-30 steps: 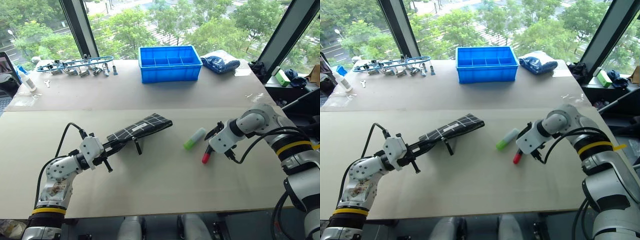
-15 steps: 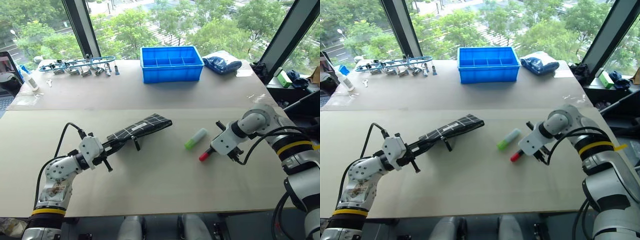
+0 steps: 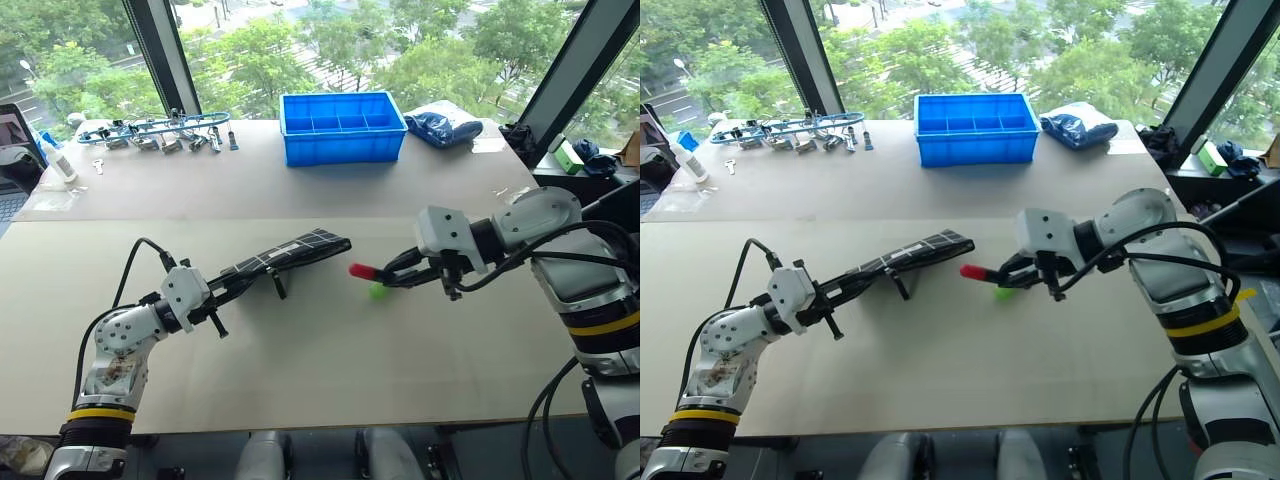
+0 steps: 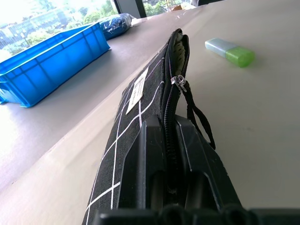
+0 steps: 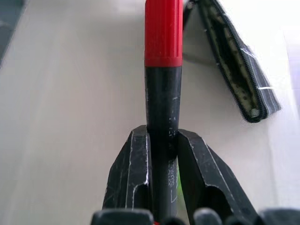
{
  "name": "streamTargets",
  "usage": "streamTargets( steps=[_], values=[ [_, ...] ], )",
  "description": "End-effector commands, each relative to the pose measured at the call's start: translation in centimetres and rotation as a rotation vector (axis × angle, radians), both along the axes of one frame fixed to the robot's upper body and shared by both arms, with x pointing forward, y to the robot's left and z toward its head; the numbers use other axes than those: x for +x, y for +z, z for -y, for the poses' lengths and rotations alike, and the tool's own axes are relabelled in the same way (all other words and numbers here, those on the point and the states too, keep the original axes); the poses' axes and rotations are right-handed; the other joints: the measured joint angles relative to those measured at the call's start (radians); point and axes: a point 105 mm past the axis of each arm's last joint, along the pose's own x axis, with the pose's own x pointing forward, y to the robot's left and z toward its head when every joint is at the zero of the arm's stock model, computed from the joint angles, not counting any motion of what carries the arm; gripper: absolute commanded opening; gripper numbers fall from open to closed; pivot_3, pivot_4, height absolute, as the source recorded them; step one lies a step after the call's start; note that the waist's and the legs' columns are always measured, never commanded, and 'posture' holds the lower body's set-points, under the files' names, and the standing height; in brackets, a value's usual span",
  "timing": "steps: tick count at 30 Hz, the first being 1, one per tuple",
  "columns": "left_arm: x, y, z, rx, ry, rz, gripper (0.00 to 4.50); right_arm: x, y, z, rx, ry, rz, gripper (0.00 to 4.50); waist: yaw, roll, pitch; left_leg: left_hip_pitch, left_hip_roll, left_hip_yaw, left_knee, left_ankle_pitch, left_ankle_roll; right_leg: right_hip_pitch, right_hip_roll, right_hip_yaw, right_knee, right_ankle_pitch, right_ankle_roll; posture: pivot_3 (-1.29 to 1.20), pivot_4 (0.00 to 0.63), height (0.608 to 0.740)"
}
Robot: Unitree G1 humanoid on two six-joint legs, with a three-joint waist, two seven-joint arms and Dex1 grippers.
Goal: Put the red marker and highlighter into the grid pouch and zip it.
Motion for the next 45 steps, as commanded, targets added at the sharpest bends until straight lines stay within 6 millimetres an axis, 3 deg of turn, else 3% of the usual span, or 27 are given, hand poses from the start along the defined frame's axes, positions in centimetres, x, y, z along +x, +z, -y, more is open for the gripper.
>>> streamTargets(
  steps=[1,5,9,14,16,33,39,45],
  values=[
    [-0.1,0.5,0.6,0.004,-0.022,0.029,0.00,3.3,2.0,-1.0,-0.093,-0.162,0.331,0.44,-0.001,0.000,0.000,-0.001,0.000,0.001,0.000,0.000,0.000,-0.002,0.000,0.000,0.000,0.000,0.000,0.00,0.150,0.740],
    [-0.1,0.5,1.0,0.000,-0.034,0.027,0.00,4.9,2.6,-1.3,-0.231,-0.188,0.593,0.44,0.005,0.000,0.000,-0.005,-0.001,0.007,0.000,0.001,-0.002,-0.005,0.001,0.000,0.000,0.000,0.000,0.00,0.150,0.740],
    [0.0,0.6,1.1,-0.002,-0.038,0.029,0.00,4.1,2.7,-2.3,-0.278,-0.127,0.682,0.44,0.007,0.000,0.000,-0.007,-0.001,0.009,0.000,0.002,-0.002,-0.006,0.001,0.000,-0.001,0.000,0.001,0.00,0.150,0.740],
    [0.1,0.6,1.1,-0.002,-0.039,0.028,0.00,1.3,1.6,-3.4,-0.274,-0.034,0.611,0.44,0.006,0.000,0.000,-0.007,-0.001,0.009,0.000,0.001,-0.002,-0.006,0.002,0.000,0.000,0.000,0.001,0.00,0.150,0.740],
    [0.1,0.6,1.1,-0.003,-0.041,0.027,0.00,1.1,1.5,-3.5,-0.263,-0.036,0.594,0.44,0.006,0.000,0.000,-0.007,-0.001,0.009,0.001,0.001,-0.002,-0.006,0.002,0.000,0.000,0.000,0.001,0.00,0.150,0.740],
    [0.3,0.7,1.4,-0.020,-0.038,0.032,0.00,3.6,-1.7,-3.8,-0.313,-0.137,0.608,0.44,0.003,0.000,0.000,-0.006,-0.001,0.009,0.001,0.002,-0.002,-0.005,0.002,0.000,0.000,0.000,0.001,0.00,0.150,0.740],
    [0.3,0.7,1.5,-0.021,-0.038,0.029,0.00,5.1,-1.6,-5.3,-0.341,-0.115,0.689,0.44,-0.004,0.000,0.000,-0.006,-0.001,0.009,0.001,0.002,-0.003,-0.006,0.002,0.000,0.000,0.000,0.001,0.00,0.150,0.740],
    [0.4,0.7,1.5,-0.020,-0.042,0.028,0.00,4.9,-1.7,-7.8,-0.311,-0.030,0.755,0.44,-0.005,0.000,0.000,-0.006,0.000,0.009,0.001,0.002,-0.003,-0.006,0.003,0.000,0.000,0.000,0.001,0.00,0.150,0.740]
  ],
)
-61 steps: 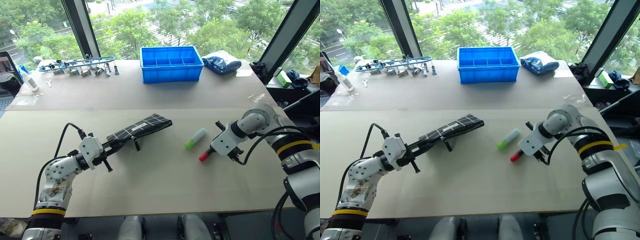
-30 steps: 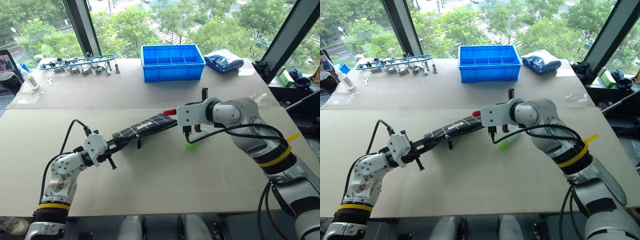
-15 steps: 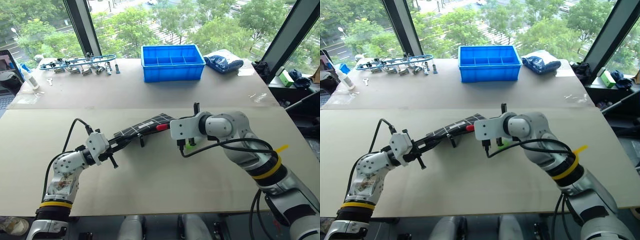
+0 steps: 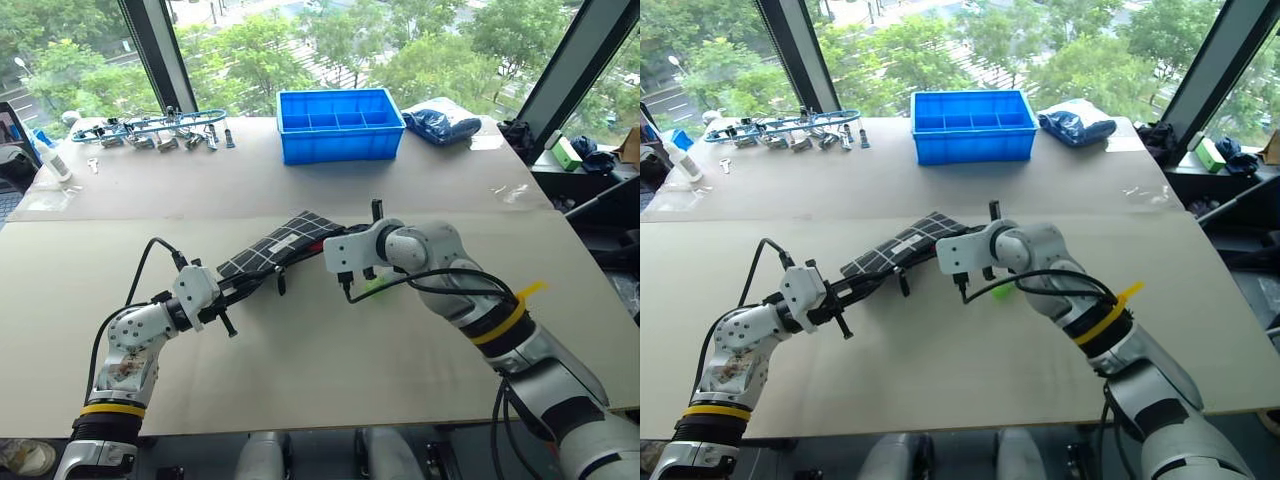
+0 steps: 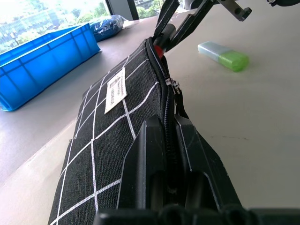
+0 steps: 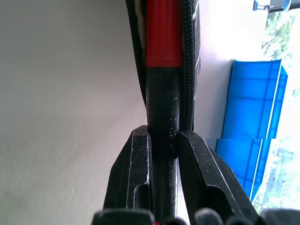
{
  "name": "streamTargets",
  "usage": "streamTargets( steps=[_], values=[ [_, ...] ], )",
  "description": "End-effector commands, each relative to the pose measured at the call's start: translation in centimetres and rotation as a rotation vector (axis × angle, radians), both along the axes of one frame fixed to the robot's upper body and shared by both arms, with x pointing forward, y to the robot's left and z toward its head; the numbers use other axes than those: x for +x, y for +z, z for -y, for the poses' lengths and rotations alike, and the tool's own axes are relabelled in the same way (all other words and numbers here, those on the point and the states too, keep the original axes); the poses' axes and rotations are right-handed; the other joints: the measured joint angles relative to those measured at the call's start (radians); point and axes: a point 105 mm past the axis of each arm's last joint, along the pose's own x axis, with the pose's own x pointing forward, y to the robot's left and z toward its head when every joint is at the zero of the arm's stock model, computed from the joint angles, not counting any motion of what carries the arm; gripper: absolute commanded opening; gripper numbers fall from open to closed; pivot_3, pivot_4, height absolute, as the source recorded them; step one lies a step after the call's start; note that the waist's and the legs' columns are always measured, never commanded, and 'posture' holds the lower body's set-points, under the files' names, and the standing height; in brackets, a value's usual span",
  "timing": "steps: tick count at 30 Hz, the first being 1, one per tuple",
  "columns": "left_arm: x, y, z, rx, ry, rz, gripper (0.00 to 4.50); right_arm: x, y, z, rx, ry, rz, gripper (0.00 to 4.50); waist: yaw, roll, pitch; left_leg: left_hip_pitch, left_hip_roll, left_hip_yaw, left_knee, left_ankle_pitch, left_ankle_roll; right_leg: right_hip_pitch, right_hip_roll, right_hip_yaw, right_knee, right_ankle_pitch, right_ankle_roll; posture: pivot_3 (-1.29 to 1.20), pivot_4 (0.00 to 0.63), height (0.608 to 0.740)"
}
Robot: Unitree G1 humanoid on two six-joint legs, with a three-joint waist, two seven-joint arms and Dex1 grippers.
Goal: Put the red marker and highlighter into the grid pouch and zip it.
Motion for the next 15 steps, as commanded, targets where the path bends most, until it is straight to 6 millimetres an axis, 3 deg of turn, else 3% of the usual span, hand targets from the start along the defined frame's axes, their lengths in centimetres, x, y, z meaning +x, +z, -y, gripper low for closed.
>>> streamTargets(
  steps=[1,7,15],
  values=[
    [0.1,1.0,0.3,-0.003,-0.018,0.039,0.00,-0.8,0.9,-2.2,0.028,0.107,0.065,0.44,0.000,0.000,0.000,0.000,0.000,0.000,0.000,0.000,0.000,0.000,0.000,0.000,0.000,0.000,0.000,0.00,0.150,0.740],
    [0.2,1.3,0.4,-0.001,-0.022,0.045,0.00,-1.8,0.5,-4.1,0.050,0.267,0.132,0.44,0.001,0.000,0.000,0.000,0.000,0.000,0.000,0.000,0.000,0.000,0.000,0.000,0.000,0.000,0.000,0.00,0.150,0.740],
    [0.3,1.5,0.6,-0.002,-0.024,0.048,0.00,-1.2,-0.5,-4.5,0.062,0.409,0.213,0.44,-0.003,0.000,0.000,0.000,0.000,0.000,0.000,0.002,-0.003,0.000,0.000,0.000,0.000,0.000,0.000,0.00,0.150,0.740]
  ],
)
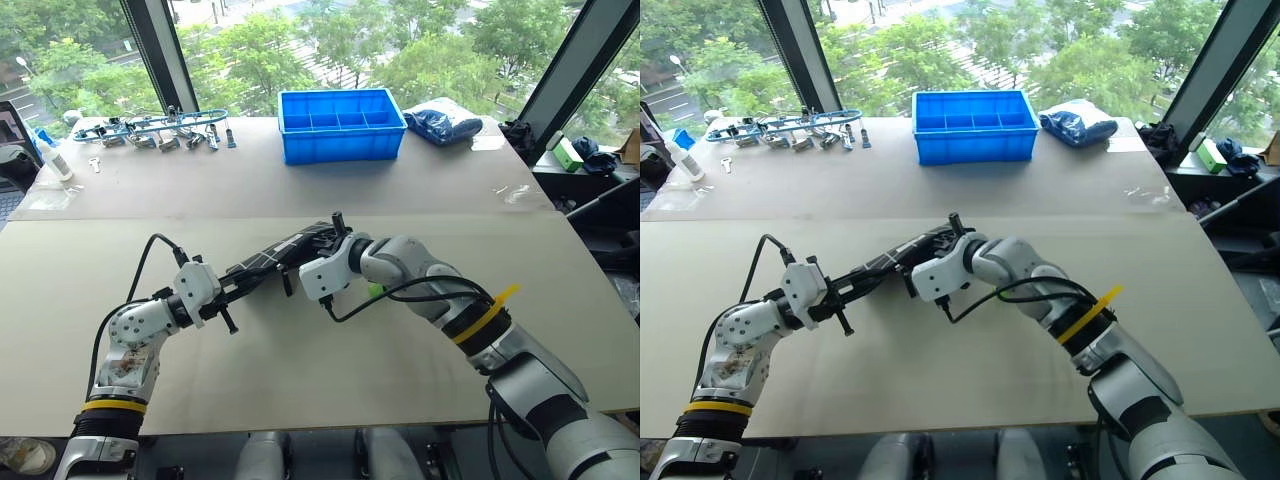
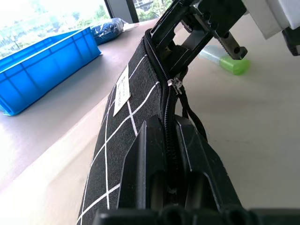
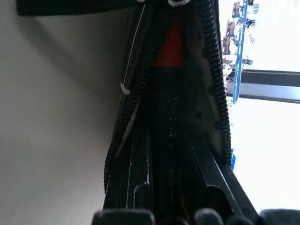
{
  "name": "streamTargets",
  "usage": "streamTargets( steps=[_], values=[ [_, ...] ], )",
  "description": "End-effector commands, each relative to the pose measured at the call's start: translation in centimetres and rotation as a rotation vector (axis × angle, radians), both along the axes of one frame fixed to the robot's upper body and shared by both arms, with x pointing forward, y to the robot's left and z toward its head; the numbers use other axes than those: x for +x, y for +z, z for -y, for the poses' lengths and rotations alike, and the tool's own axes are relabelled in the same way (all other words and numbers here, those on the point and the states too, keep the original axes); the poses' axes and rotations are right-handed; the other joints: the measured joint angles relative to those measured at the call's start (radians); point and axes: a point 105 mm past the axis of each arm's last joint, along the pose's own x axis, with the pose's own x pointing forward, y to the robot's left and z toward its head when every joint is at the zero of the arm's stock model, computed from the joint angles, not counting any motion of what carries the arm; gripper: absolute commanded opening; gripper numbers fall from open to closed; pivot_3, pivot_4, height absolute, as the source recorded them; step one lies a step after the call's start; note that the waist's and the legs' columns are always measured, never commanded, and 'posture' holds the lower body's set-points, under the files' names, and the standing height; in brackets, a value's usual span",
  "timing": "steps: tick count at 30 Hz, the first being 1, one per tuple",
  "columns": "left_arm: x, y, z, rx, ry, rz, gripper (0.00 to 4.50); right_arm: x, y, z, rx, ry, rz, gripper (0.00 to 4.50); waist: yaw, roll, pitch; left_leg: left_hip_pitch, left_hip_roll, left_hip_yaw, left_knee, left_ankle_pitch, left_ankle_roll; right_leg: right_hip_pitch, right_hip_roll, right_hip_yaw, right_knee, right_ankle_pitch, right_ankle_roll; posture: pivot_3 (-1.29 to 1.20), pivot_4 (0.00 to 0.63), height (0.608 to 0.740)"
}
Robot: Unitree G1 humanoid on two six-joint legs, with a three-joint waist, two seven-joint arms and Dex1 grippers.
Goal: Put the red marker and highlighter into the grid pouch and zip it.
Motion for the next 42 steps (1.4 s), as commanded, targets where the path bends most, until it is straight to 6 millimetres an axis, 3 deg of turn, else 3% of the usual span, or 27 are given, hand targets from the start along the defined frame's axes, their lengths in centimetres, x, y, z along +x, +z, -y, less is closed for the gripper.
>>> streamTargets(
  steps=[1,4,6,10,13,16,20,22,24,31,42],
  values=[
    [0.0,1.2,0.4,-0.005,-0.013,0.047,0.00,-0.4,0.5,-0.6,0.027,0.078,0.014,0.44,0.000,0.000,0.000,0.000,0.000,0.000,0.000,0.000,0.000,0.000,0.000,0.000,0.000,0.000,0.000,0.00,0.150,0.740],
    [-0.1,1.2,0.3,-0.009,-0.004,0.048,0.00,-0.2,0.5,0.2,0.046,0.054,-0.051,0.44,0.000,0.000,0.000,0.000,0.000,0.000,0.000,0.002,-0.003,0.000,0.000,0.000,0.000,0.000,0.000,0.00,0.150,0.740],
    [-0.3,1.0,0.2,-0.009,0.000,0.046,0.00,-0.3,0.8,0.7,0.077,0.034,-0.134,1.44,0.001,0.000,0.000,0.000,0.000,0.000,0.000,0.002,-0.003,0.000,0.000,0.000,0.000,0.000,0.000,0.00,0.150,0.740],
    [-0.4,0.9,0.2,-0.012,0.007,0.042,0.00,0.3,2.3,1.8,0.131,-0.008,-0.207,2.64,0.001,0.000,0.000,0.000,0.000,0.000,0.000,-0.002,0.003,0.001,0.000,0.000,0.000,0.000,0.000,0.00,0.150,0.740],
    [-0.4,0.8,0.3,-0.015,0.010,0.041,0.00,-0.1,3.9,3.5,0.145,-0.001,-0.253,2.64,0.003,0.000,0.000,0.001,0.001,0.000,0.000,-0.002,0.003,0.001,0.000,0.000,0.000,0.000,0.000,0.00,0.150,0.740],
    [-0.3,0.8,0.2,-0.016,0.014,0.043,0.00,-1.6,6.3,6.0,0.183,0.020,-0.352,2.64,0.007,0.000,0.000,0.000,0.000,-0.001,0.000,-0.002,0.004,0.001,-0.001,0.000,0.000,0.000,0.000,0.00,0.150,0.740],
    [-0.4,0.7,0.1,-0.017,0.020,0.041,0.00,-4.7,8.3,7.6,0.378,0.071,-0.660,2.64,0.008,0.000,0.000,0.004,0.001,-0.001,0.000,-0.003,0.006,0.005,-0.001,0.000,-0.002,0.000,0.000,0.00,0.150,0.740],
    [-0.5,0.7,0.1,-0.017,0.020,0.039,0.00,-6.4,7.9,8.7,0.379,0.095,-0.784,2.64,0.007,0.000,0.000,0.005,0.001,-0.003,0.000,-0.004,0.006,0.007,0.000,-0.001,-0.002,0.000,0.000,0.00,0.150,0.740],
    [-0.4,0.7,0.1,-0.017,0.018,0.037,0.00,-6.7,6.4,10.5,0.296,0.031,-0.791,2.64,0.008,0.000,0.000,0.006,0.001,-0.004,0.000,-0.004,0.007,0.008,-0.001,-0.001,-0.002,0.000,0.000,0.00,0.150,0.740],
    [-0.2,0.7,0.3,-0.018,0.003,0.033,0.00,-3.9,0.9,15.4,-0.030,-0.164,-0.721,2.64,0.004,0.000,0.000,0.006,-0.001,-0.003,0.000,-0.004,0.007,0.008,-0.001,0.000,-0.002,0.000,0.001,0.00,0.150,0.740],
    [-0.5,0.7,0.3,-0.024,0.017,0.042,0.00,0.4,-0.1,14.7,-0.244,-0.125,-0.676,2.64,0.001,0.000,0.000,0.007,0.001,0.002,0.000,-0.004,0.007,0.007,0.000,0.002,-0.002,0.000,0.001,0.00,0.150,0.740]
  ],
)
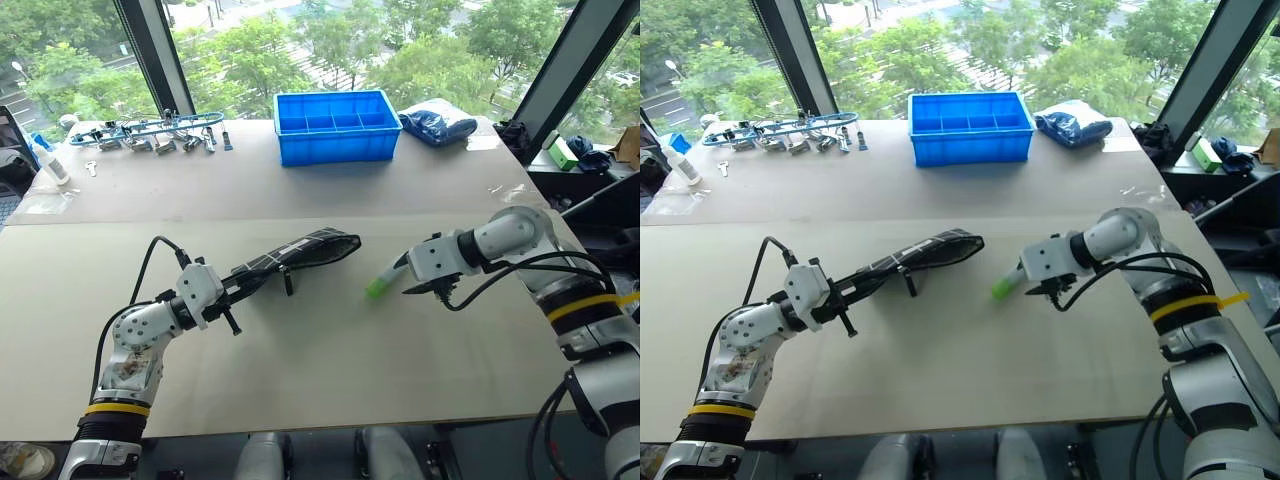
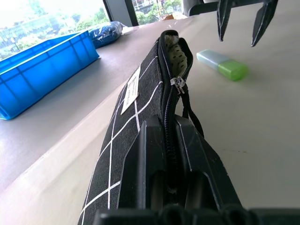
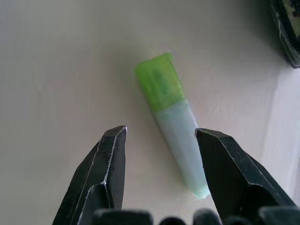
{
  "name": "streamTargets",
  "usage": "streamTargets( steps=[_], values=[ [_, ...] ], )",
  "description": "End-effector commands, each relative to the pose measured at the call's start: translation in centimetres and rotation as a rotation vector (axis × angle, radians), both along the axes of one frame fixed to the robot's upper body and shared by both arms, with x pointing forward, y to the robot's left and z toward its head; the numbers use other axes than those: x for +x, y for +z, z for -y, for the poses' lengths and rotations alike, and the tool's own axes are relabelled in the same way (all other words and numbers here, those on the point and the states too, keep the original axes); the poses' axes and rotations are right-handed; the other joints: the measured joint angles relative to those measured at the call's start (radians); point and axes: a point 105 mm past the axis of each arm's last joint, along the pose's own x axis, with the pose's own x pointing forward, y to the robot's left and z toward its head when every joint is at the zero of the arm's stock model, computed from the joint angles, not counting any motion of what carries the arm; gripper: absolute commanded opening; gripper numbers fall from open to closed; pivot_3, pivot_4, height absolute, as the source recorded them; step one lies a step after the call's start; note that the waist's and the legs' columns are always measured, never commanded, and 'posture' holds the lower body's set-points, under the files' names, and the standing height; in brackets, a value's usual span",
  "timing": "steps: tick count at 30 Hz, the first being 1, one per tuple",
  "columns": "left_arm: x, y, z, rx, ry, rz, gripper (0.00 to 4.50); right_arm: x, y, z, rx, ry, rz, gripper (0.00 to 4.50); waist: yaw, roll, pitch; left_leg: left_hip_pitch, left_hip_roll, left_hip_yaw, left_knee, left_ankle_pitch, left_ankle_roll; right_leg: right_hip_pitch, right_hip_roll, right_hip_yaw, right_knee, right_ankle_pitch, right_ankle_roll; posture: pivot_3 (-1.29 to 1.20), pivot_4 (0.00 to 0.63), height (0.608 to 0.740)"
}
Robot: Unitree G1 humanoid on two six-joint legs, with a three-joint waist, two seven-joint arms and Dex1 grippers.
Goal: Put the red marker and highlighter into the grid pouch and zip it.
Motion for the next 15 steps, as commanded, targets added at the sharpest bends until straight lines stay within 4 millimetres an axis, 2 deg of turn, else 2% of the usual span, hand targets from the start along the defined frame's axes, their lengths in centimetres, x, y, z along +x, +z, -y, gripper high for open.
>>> streamTargets(
  steps=[1,8,15],
  values=[
    [-0.4,0.7,-0.2,-0.006,0.016,0.039,0.00,1.1,0.6,0.1,-0.049,0.034,0.034,2.64,0.004,0.000,0.000,0.000,0.000,0.000,0.000,0.000,0.000,0.000,0.000,0.000,0.000,0.000,0.000,0.00,0.150,0.740],
    [-0.8,0.7,-0.8,-0.003,0.043,0.043,0.00,1.6,-0.4,-0.7,-0.167,0.105,0.003,2.64,0.003,0.001,0.000,-0.001,0.000,0.001,0.000,0.000,0.000,0.000,-0.001,0.000,0.000,0.000,0.000,0.00,0.150,0.740],
    [-1.0,0.6,-0.7,-0.009,0.051,0.044,0.00,2.7,-1.4,-3.4,-0.206,0.123,0.022,2.64,-0.004,0.001,0.000,0.001,0.001,0.002,-0.001,0.001,-0.002,-0.001,-0.001,0.000,0.001,0.000,-0.001,0.00,0.150,0.740]
  ],
)
